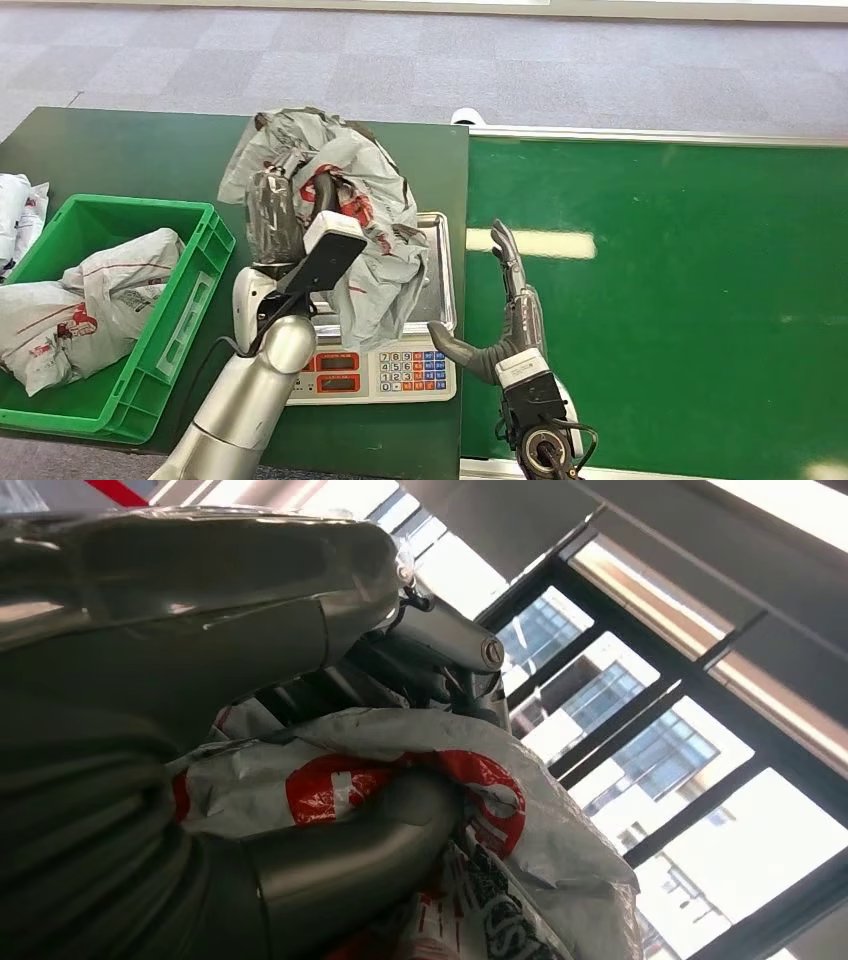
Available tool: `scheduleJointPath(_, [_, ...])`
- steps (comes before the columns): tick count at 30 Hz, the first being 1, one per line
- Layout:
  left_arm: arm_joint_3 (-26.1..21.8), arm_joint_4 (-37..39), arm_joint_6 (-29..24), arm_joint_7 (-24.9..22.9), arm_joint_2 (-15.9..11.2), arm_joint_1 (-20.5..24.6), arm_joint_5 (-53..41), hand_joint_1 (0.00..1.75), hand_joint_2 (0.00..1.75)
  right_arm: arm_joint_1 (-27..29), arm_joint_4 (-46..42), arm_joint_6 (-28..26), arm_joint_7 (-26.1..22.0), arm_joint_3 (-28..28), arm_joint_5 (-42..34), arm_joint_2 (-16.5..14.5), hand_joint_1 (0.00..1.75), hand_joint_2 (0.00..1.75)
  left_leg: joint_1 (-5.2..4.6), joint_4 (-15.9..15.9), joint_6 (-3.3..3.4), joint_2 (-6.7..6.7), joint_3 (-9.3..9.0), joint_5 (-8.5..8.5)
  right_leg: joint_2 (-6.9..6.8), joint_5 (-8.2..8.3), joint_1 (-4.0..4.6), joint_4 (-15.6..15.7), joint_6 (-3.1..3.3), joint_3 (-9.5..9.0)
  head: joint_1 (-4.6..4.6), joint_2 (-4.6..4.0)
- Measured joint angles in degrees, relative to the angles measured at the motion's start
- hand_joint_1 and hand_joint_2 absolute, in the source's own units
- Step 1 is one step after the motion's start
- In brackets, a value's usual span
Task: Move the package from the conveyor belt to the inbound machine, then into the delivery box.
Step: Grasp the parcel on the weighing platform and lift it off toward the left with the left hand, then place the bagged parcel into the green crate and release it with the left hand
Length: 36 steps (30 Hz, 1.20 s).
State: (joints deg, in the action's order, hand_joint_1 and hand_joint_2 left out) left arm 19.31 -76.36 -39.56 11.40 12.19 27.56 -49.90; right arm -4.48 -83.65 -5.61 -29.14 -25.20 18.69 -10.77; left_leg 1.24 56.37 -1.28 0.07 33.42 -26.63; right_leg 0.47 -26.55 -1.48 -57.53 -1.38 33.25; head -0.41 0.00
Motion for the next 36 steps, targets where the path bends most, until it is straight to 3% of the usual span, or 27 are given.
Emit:
scheduleJointPath(4, [-4.03, -7.65, -0.43, 1.06, -1.91, -2.47, -1.33, 1.75, 1.75, 1.08, 0.0, -0.9, -0.34, 0.62, -0.22, 0.02, 0.0, 1.75, 0.0, 0.0, 0.0, 0.01, -0.01, 0.0, 0.0, 0.0, 0.0, 0.0, 0.0, 0.01, 0.0, 0.0])
scheduleJointPath(9, [-7.98, -11.62, -0.45, 1.97, -3.23, -3.89, -1.46, 1.75, 1.75, 1.76, 0.0, -1.18, -0.38, 1.07, -0.22, 0.0, 0.0, 1.75, 0.0, 0.0, 0.0, -0.01, -0.01, 0.01, -0.03, -0.01, 0.0, 0.0, 0.0, -0.01, 0.01, 0.0])
scheduleJointPath(13, [-10.97, -12.21, -0.15, -3.04, -4.47, -4.04, -6.42, 1.75, 1.75, 2.08, 0.0, -1.41, -0.38, 1.29, -0.24, 0.02, 0.0, 1.75, -0.01, -0.01, 0.0, 0.02, -0.02, 0.0, 0.0, 0.0, 0.0, 0.0, 0.01, -0.02, 0.03, 0.0])
scheduleJointPath(16, [-16.11, -10.14, -0.03, -6.75, -8.47, -3.69, -7.64, 1.75, 1.75, 2.83, -0.11, -1.66, -0.29, 1.72, -0.65, 0.15, 0.0, 1.75, 0.04, -0.03, -0.01, 0.19, -0.1, 0.0, 0.18, 0.0, 0.04, -0.02, 0.02, 0.0, 0.01, 0.0])
scheduleJointPath(21, [-28.88, -4.46, -0.17, -6.49, -16.85, -3.49, -5.89, 1.75, 1.75, 3.85, -0.24, -1.21, 0.3, 2.7, -1.26, 0.36, 0.0, 1.75, 0.19, -0.05, -0.07, 0.33, -0.1, 0.0, 0.32, -0.05, 0.19, -0.1, 0.1, 0.1, 0.01, 0.0])
scheduleJointPath(25, [-36.41, -0.23, 0.38, -8.79, -22.39, -4.06, -8.44, 1.73, 1.75, 3.87, -0.19, -0.75, 0.79, 2.88, -1.14, 0.36, 0.0, 1.75, 0.2, -0.05, -0.09, 0.32, -0.05, -0.02, 0.32, -0.09, 0.19, -0.12, 0.15, 0.1, 0.04, 0.0])
scheduleJointPath(27, [-39.78, 2.11, 0.48, -10.53, -24.95, -4.43, -10.7, 1.44, 1.75, 3.86, -0.08, -0.62, 1.08, 2.87, -1.27, 0.34, 0.0, 1.75, 0.19, -0.05, -0.1, 0.33, -0.05, -0.03, 0.32, -0.09, 0.19, -0.11, 0.15, 0.12, 0.04, 0.0])
scheduleJointPath(29, [-42.23, 4.57, 0.26, -11.4, -27.03, -4.45, -12.19, 0.58, 1.75, 3.84, 0.1, -0.62, 1.21, 2.81, -1.46, 0.32, 0.0, 1.75, 0.19, -0.05, -0.1, 0.31, -0.04, -0.03, 0.29, -0.1, 0.19, -0.11, 0.16, 0.14, 0.04, 0.0])
scheduleJointPath(31, [-43.15, 5.75, 0.13, -11.51, -27.94, -4.37, -12.48, 0.0, 1.75, 3.83, 0.2, -0.62, 1.25, 2.75, -1.55, 0.3, 0.0, 1.75, 0.19, -0.05, -0.1, 0.31, -0.04, -0.03, 0.28, -0.1, 0.18, -0.1, 0.16, 0.15, 0.04, 0.0])
scheduleJointPath(36, [-46.2, 13.22, 1.25, -6.98, -31.03, -2.28, -6.58, 0.0, 1.75, 3.66, 1.17, -0.64, 1.42, 2.55, -1.99, 0.15, 0.0, 1.75, 0.19, -0.05, -0.11, 0.24, -0.06, -0.02, 0.25, -0.09, 0.19, -0.1, 0.16, 0.11, 0.03, 0.0])
